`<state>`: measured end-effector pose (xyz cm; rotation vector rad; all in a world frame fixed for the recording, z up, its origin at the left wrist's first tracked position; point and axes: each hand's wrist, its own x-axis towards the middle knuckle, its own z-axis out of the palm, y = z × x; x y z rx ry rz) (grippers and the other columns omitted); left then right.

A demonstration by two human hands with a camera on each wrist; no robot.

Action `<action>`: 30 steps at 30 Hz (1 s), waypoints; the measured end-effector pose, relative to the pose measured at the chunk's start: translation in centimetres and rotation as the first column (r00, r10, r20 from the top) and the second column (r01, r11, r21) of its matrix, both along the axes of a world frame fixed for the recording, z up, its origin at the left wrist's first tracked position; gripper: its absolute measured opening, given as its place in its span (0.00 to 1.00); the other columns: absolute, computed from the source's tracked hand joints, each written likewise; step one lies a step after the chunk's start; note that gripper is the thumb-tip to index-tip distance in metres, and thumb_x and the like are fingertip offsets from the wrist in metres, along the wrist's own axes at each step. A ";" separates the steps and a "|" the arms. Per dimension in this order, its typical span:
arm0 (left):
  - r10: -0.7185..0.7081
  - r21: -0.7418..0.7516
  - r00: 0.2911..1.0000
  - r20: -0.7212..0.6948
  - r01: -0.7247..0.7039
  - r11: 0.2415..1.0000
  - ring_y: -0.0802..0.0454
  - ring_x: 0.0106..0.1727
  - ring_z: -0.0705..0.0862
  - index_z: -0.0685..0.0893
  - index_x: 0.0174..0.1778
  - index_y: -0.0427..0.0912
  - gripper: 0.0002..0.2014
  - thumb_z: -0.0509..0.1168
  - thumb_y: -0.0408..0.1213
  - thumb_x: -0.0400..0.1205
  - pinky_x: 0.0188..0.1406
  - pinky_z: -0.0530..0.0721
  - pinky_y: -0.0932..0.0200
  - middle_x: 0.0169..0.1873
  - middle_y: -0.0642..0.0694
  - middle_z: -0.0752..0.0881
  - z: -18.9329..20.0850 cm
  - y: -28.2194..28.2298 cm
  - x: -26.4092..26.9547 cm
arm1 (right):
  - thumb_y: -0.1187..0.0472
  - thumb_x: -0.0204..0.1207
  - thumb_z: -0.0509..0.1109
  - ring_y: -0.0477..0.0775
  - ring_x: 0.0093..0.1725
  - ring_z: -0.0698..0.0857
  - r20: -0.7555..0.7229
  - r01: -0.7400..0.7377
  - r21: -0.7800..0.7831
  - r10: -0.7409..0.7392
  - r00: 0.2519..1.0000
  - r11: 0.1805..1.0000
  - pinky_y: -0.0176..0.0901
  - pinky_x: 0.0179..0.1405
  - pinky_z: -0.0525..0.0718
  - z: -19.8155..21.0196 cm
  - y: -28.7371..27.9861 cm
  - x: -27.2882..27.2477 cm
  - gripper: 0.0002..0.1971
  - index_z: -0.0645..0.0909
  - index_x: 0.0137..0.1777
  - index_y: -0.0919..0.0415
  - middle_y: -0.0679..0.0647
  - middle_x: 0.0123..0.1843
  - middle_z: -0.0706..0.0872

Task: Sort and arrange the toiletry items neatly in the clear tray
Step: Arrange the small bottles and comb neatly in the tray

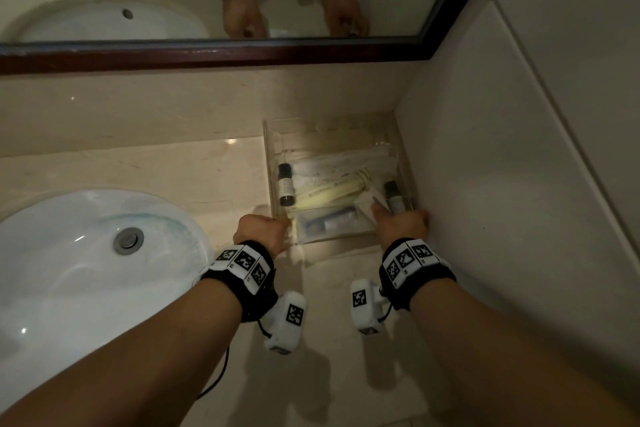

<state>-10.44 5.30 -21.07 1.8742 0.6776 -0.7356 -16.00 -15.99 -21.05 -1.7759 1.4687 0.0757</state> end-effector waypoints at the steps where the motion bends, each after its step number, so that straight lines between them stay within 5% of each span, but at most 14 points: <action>1: 0.011 -0.006 1.000 -0.008 -0.011 1.000 0.37 0.38 0.93 0.92 0.35 0.34 0.16 0.74 0.46 0.66 0.47 0.92 0.43 0.33 0.37 0.92 -0.2 0.0 0.3 | 0.48 0.73 0.79 0.68 0.64 0.82 0.002 -0.001 -0.001 0.001 1.000 1.000 0.46 0.47 0.78 -0.1 -0.1 0.2 0.39 0.67 0.72 0.72 0.69 0.70 0.78; 3: 0.004 -0.004 1.000 -0.030 -0.005 1.000 0.40 0.40 0.92 0.91 0.43 0.32 0.18 0.75 0.45 0.69 0.44 0.92 0.49 0.37 0.37 0.92 -0.2 -0.1 0.6 | 0.51 0.73 0.79 0.68 0.63 0.83 0.015 -0.006 -0.001 0.006 1.000 1.000 0.46 0.46 0.77 -0.3 -0.2 0.5 0.37 0.67 0.71 0.72 0.69 0.70 0.78; 7: 0.100 -0.072 0.994 -0.035 -0.102 0.992 0.34 0.54 0.91 0.87 0.54 0.26 0.27 0.76 0.44 0.65 0.55 0.90 0.39 0.52 0.29 0.90 -0.7 -0.2 1.0 | 0.54 0.75 0.76 0.70 0.63 0.83 -0.012 0.025 -0.017 -0.025 1.000 1.000 0.48 0.47 0.77 -0.6 -0.1 1.1 0.33 0.68 0.72 0.73 0.70 0.70 0.78; 11: 0.198 -0.057 0.977 -0.083 -0.203 0.977 0.38 0.36 0.91 0.90 0.42 0.29 0.24 0.78 0.45 0.57 0.47 0.92 0.42 0.33 0.36 0.90 -1.0 -0.2 1.3 | 0.63 0.84 0.62 0.69 0.66 0.82 -0.012 0.065 0.016 -0.065 0.998 0.998 0.51 0.54 0.79 -0.6 -0.6 1.8 0.19 0.74 0.70 0.76 0.70 0.68 0.81; 15: 0.206 -0.063 0.969 -0.133 -0.216 0.974 0.36 0.39 0.92 0.90 0.41 0.30 0.22 0.76 0.41 0.56 0.47 0.92 0.40 0.34 0.34 0.91 -0.5 -0.3 1.7 | 0.64 0.83 0.62 0.67 0.60 0.85 -0.001 0.001 -0.022 -0.001 1.000 1.000 0.47 0.47 0.76 -0.9 -1.0 1.9 0.08 0.79 0.48 0.69 0.68 0.58 0.86; 17: 0.202 -0.062 0.967 -0.155 -0.214 0.975 0.38 0.37 0.91 0.90 0.41 0.30 0.17 0.76 0.36 0.60 0.46 0.92 0.44 0.35 0.35 0.91 -0.4 -0.2 1.8 | 0.65 0.82 0.63 0.62 0.47 0.84 0.002 0.000 -0.035 0.000 1.000 0.999 0.42 0.39 0.75 -1.0 -1.2 2.1 0.15 0.72 0.33 0.67 0.63 0.41 0.83; 19: 0.186 -0.051 0.968 -0.170 -0.197 0.979 0.41 0.32 0.88 0.89 0.39 0.31 0.11 0.76 0.32 0.63 0.42 0.90 0.49 0.32 0.36 0.89 -0.3 0.0 1.8 | 0.61 0.84 0.61 0.57 0.39 0.77 -0.005 0.015 0.023 -0.015 1.000 1.000 0.38 0.41 0.72 -0.5 -1.1 2.0 0.20 0.64 0.29 0.57 0.53 0.31 0.72; 23: 0.145 -0.037 0.981 -0.132 -0.151 0.988 0.42 0.34 0.85 0.87 0.35 0.34 0.08 0.76 0.31 0.63 0.42 0.86 0.51 0.35 0.36 0.87 -0.8 -0.1 2.0 | 0.58 0.82 0.62 0.55 0.47 0.79 0.037 0.034 0.083 -0.038 0.999 0.996 0.45 0.56 0.84 -0.1 -1.1 2.2 0.17 0.65 0.30 0.52 0.56 0.40 0.78; 25: 0.036 -0.058 0.993 -0.113 -0.043 0.997 0.41 0.42 0.86 0.88 0.47 0.35 0.10 0.77 0.33 0.72 0.48 0.86 0.56 0.47 0.33 0.89 -1.3 -0.2 2.1 | 0.57 0.81 0.62 0.60 0.51 0.85 0.064 0.013 0.107 -0.019 0.998 0.994 0.56 0.61 0.87 -0.4 -1.1 2.2 0.15 0.66 0.32 0.52 0.60 0.47 0.81; 30: -0.070 -0.056 0.995 -0.067 0.066 0.996 0.43 0.50 0.87 0.77 0.69 0.35 0.39 0.86 0.32 0.62 0.36 0.84 0.57 0.56 0.39 0.86 -0.3 -1.1 1.4 | 0.45 0.65 0.61 0.67 0.58 0.88 0.061 -0.009 0.135 0.000 0.998 0.991 0.60 0.59 0.88 -0.6 -1.3 2.1 0.12 0.71 0.34 0.54 0.67 0.56 0.88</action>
